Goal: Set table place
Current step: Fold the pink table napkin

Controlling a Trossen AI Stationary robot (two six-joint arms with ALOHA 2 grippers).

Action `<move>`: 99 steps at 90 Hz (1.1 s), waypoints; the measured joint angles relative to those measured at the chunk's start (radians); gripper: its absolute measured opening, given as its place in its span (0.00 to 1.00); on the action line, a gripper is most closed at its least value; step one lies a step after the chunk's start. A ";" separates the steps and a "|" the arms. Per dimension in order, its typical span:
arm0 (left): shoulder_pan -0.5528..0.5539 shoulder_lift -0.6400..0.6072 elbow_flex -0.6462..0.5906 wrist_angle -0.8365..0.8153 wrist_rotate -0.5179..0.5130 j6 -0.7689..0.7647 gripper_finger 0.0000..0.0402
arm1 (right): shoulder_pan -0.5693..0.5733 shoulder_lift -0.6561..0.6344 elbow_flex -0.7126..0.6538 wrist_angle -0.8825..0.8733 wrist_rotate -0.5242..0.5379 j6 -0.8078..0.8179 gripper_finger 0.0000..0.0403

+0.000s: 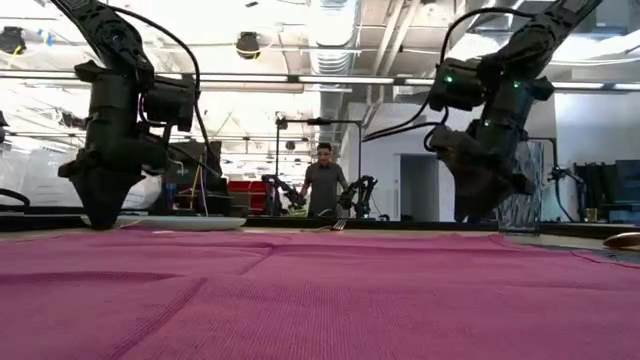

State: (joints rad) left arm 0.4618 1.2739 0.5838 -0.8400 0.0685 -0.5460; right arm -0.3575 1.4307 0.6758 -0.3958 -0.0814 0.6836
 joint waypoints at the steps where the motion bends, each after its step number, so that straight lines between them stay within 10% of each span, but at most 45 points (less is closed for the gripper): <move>1: 0.000 0.000 0.000 0.001 0.000 0.000 0.23 | -0.001 0.000 0.000 0.001 0.000 -0.001 0.28; 99: 0.000 0.000 0.000 0.105 -0.001 -0.057 0.23 | -0.031 0.039 0.001 0.041 -0.067 -0.084 0.28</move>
State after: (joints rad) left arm 0.4618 1.2739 0.5842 -0.7351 0.0675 -0.6025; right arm -0.3889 1.4702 0.6765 -0.3550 -0.1482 0.5992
